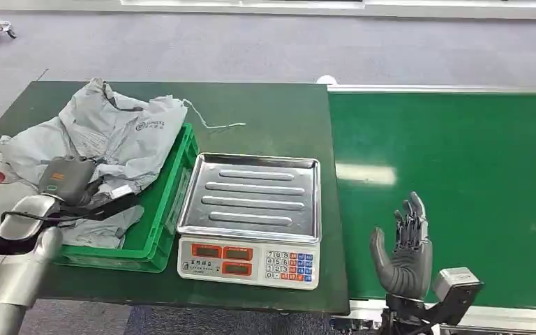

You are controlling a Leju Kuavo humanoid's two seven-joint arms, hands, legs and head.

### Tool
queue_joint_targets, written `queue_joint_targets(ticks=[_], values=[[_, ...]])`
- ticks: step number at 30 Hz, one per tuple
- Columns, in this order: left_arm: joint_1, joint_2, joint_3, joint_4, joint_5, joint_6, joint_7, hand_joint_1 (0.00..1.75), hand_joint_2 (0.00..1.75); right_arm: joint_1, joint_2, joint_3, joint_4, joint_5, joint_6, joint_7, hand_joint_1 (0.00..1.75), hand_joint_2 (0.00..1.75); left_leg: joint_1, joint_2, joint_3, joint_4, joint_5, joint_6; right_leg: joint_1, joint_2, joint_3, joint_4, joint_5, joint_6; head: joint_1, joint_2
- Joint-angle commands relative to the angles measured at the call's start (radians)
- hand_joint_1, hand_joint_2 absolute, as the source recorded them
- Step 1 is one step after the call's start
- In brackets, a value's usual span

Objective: Moved the parcel from conveyor to table for the left to box.

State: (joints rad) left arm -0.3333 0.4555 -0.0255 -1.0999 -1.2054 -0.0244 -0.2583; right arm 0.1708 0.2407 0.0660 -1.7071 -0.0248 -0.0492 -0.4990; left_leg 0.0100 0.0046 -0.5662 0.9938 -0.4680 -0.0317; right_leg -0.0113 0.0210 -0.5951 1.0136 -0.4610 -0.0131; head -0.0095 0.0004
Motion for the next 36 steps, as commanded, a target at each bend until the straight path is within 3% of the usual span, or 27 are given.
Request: queue_joint_targets(ticks=[1,20,24,27,33,34,36], values=[[0.085,-0.046,0.070,-0.167,0.168,-0.063,-0.070,0.00,1.75,-0.045,-0.052,0.037,0.088,-0.018,-0.018,-0.002,0.00,1.75,0.000,0.000,0.001,-0.001,0.000,0.001,0.001,-0.001,0.002,-0.002,0.001,0.001,0.000,0.000],[0.116,-0.021,-0.042,-0.314,0.286,-0.152,-0.077,0.00,1.75,-0.058,-0.055,0.035,0.098,-0.026,-0.021,0.006,0.00,1.75,0.000,-0.003,0.001,-0.001,0.001,0.001,0.000,-0.004,0.003,-0.002,0.000,0.001,0.000,0.000],[0.160,-0.037,-0.027,-0.398,0.574,-0.292,-0.147,0.00,1.75,-0.090,-0.068,0.062,0.139,-0.022,-0.005,0.020,0.00,1.75,0.000,-0.003,0.001,-0.001,0.000,0.001,0.000,-0.004,0.003,-0.002,0.000,0.001,0.000,0.000],[0.170,-0.156,-0.058,-0.425,0.786,-0.375,-0.185,0.00,1.75,-0.180,-0.084,0.112,0.225,-0.016,0.028,0.031,0.00,1.75,-0.001,-0.001,0.001,-0.001,0.001,0.001,-0.001,-0.002,0.002,-0.002,0.001,0.001,0.000,0.000],[0.124,-0.178,-0.142,-0.374,0.842,-0.335,-0.195,0.00,1.75,-0.229,-0.090,0.141,0.256,-0.017,0.037,0.042,0.00,1.75,0.000,-0.006,0.001,0.000,0.002,0.002,0.000,-0.007,0.004,-0.004,0.001,0.001,0.000,0.000],[0.094,-0.251,-0.140,-0.326,0.924,-0.389,-0.204,0.00,1.75,-0.268,-0.093,0.163,0.288,-0.004,0.055,0.052,0.00,1.75,0.000,-0.006,0.000,0.000,0.001,0.001,0.000,-0.007,0.004,-0.002,0.001,0.001,0.000,0.000],[0.014,-0.391,-0.193,-0.201,0.936,-0.342,-0.195,0.00,1.75,-0.376,-0.078,0.194,0.388,0.012,0.067,0.073,0.00,1.75,-0.001,-0.008,0.001,-0.001,0.002,0.002,-0.001,-0.009,0.004,-0.003,0.001,0.001,0.000,0.000]])
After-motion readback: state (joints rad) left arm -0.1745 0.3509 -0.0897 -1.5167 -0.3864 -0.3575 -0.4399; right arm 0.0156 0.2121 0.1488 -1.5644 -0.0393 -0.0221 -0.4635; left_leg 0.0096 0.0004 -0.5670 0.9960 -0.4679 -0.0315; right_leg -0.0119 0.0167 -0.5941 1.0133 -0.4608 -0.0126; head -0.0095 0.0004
